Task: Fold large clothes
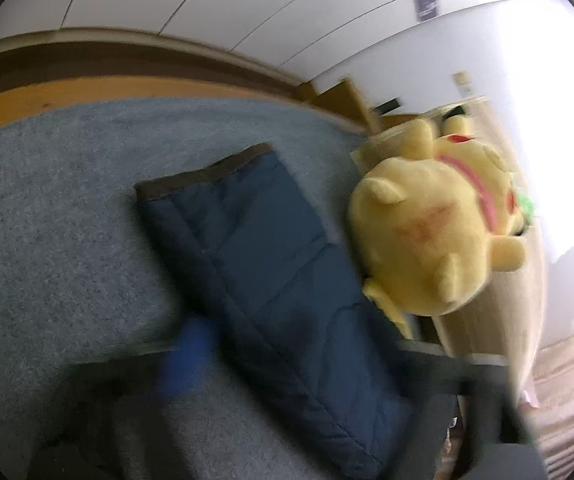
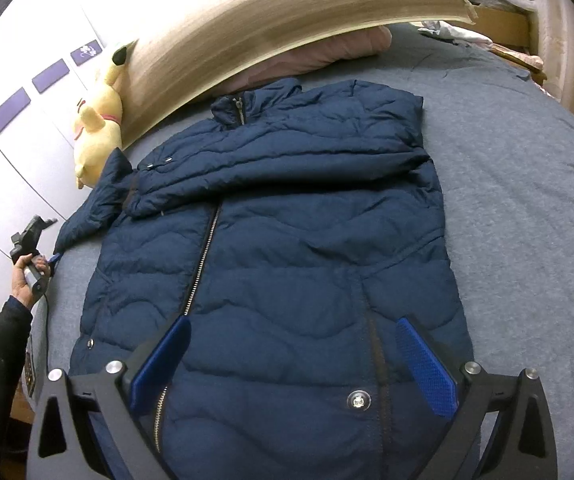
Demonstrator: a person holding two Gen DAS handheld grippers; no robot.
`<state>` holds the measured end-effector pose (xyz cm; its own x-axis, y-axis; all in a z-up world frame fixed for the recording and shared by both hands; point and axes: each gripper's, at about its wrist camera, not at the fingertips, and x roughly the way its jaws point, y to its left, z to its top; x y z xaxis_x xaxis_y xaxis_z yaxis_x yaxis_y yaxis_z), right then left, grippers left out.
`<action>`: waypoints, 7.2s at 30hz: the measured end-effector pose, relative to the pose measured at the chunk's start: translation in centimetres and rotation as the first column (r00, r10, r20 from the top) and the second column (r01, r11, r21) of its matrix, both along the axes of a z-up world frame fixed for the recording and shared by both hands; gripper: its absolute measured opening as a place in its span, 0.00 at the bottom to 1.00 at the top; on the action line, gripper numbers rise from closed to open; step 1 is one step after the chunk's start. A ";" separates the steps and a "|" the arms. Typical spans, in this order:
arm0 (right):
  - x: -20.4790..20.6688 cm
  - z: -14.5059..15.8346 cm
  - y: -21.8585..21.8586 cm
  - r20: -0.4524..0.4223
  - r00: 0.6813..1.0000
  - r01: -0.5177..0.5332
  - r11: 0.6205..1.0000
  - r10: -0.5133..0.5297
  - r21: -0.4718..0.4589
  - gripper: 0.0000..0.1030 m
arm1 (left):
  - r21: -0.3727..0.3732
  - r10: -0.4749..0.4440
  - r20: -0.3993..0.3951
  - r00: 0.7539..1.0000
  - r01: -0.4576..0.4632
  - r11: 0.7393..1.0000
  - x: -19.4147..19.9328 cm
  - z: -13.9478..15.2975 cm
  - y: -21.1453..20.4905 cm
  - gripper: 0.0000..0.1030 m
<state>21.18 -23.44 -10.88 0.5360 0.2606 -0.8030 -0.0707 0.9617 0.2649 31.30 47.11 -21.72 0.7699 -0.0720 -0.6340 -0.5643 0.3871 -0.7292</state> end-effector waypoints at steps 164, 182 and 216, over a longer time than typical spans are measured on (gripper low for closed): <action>20.4 -2.2 5.7 0.155 0.980 0.151 0.970 -0.123 -0.189 0.98 | 0.827 -0.544 -0.215 0.811 0.447 0.339 5.3 8.0 -38.9 0.91; 22.3 0.3 9.4 0.159 0.987 0.040 0.988 -0.016 -0.146 0.99 | 0.767 -0.441 -0.246 0.863 0.452 0.456 6.7 6.8 -35.9 0.91; 21.4 -4.7 16.1 0.086 0.989 -0.090 0.959 0.118 -0.270 1.00 | 0.693 -0.403 -0.292 0.868 0.482 0.536 8.1 4.6 -34.0 0.91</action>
